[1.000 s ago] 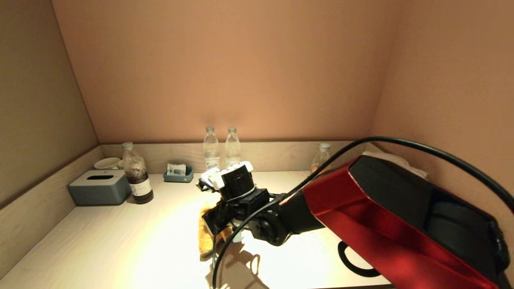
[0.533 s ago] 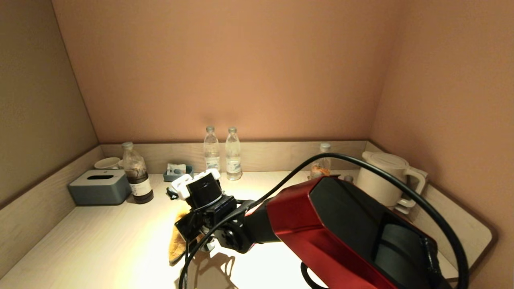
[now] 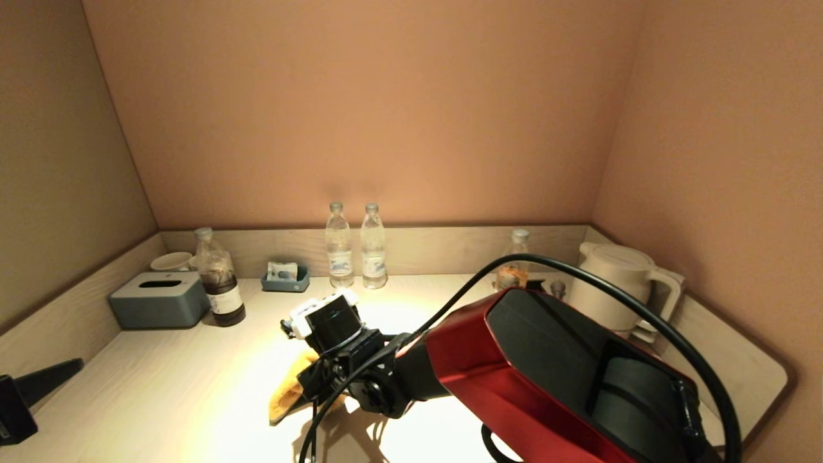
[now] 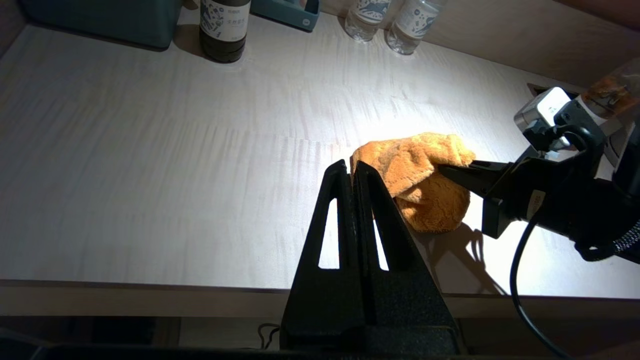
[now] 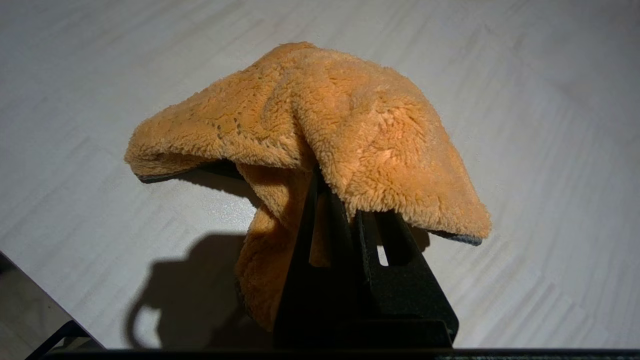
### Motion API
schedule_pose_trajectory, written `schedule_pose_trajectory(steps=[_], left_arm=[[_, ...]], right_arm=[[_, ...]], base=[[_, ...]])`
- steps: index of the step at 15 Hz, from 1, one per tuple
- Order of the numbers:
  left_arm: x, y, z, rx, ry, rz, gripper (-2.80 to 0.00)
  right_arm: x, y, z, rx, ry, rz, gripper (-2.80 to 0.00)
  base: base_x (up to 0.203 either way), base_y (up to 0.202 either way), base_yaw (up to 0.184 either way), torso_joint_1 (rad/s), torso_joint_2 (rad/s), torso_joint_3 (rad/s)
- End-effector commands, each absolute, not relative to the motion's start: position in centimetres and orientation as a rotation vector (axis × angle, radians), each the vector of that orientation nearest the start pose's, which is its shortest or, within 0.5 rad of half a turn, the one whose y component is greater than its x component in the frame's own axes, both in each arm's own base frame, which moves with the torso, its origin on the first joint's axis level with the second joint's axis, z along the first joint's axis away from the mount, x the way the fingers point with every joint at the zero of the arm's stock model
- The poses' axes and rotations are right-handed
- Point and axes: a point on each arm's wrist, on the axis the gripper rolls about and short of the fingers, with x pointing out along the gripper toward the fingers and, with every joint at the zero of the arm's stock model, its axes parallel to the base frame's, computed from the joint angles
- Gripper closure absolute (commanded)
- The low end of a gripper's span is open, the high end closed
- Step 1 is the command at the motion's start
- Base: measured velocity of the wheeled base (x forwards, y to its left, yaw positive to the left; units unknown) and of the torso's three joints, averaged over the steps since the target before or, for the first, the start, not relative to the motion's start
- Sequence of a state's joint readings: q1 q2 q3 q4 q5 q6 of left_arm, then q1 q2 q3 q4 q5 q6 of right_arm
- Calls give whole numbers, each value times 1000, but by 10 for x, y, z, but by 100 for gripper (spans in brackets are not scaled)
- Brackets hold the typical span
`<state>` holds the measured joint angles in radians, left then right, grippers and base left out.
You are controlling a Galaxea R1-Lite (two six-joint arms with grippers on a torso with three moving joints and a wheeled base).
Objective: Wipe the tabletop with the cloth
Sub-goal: Place the tablecloth, then pick up the tablecloth
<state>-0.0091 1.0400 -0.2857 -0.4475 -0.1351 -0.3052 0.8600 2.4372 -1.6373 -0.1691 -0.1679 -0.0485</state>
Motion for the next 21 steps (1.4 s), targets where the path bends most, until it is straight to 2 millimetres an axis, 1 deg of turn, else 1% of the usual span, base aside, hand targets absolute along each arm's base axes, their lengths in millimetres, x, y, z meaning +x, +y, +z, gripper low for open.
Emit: schedule_pose_trajectory(steps=[1, 2, 3, 4, 8, 9, 10, 11, 12, 14, 15, 16, 17, 18, 20, 21], left_arm=[[146, -4, 151, -329, 410, -84, 0], [156, -5, 144, -333, 441, -80, 0], [165, -5, 138, -335, 467, -77, 0], [170, -5, 136, -337, 473, -78, 0], [171, -5, 136, -337, 469, -79, 0], [175, -5, 138, -353, 469, -97, 0], [185, -6, 145, -372, 453, -130, 0], [191, -7, 149, -386, 451, -164, 0], [195, -7, 149, -392, 457, -185, 0], [204, -9, 146, -404, 489, -234, 0], [206, -9, 146, -408, 492, -253, 0], [213, -11, 147, -411, 498, -288, 0], [221, -14, 147, -415, 511, -332, 0], [224, -18, 146, -412, 520, -370, 0], [239, -34, 135, -390, 580, -450, 0], [244, -40, 135, -373, 584, -485, 0]], right_arm=[[319, 365, 57, -368, 560, 682, 0], [316, 362, 51, -377, 584, 681, 0], [314, 360, 46, -386, 601, 682, -249], [313, 359, 44, -388, 604, 683, -280], [313, 359, 44, -388, 604, 683, -280], [312, 358, 49, -378, 585, 683, -280], [307, 353, 63, -359, 554, 683, -280], [302, 346, 83, -331, 516, 682, -280], [295, 338, 104, -303, 485, 679, -280], [282, 316, 139, -262, 437, 668, -280], [277, 305, 148, -254, 431, 660, -280], [273, 294, 162, -239, 408, 645, -280], [267, 280, 182, -217, 370, 629, 0], [262, 266, 197, -200, 344, 611, 0], [243, 231, 231, -158, 275, 573, 0], [236, 217, 237, -149, 264, 552, 0]], base=[[0, 0, 0, 0, 0, 0], [0, 0, 0, 0, 0, 0], [0, 0, 0, 0, 0, 0], [0, 0, 0, 0, 0, 0], [0, 0, 0, 0, 0, 0], [0, 0, 0, 0, 0, 0], [0, 0, 0, 0, 0, 0], [0, 0, 0, 0, 0, 0], [0, 0, 0, 0, 0, 0], [0, 0, 0, 0, 0, 0], [0, 0, 0, 0, 0, 0], [0, 0, 0, 0, 0, 0], [0, 0, 0, 0, 0, 0], [0, 0, 0, 0, 0, 0], [0, 0, 0, 0, 0, 0], [0, 0, 0, 0, 0, 0]])
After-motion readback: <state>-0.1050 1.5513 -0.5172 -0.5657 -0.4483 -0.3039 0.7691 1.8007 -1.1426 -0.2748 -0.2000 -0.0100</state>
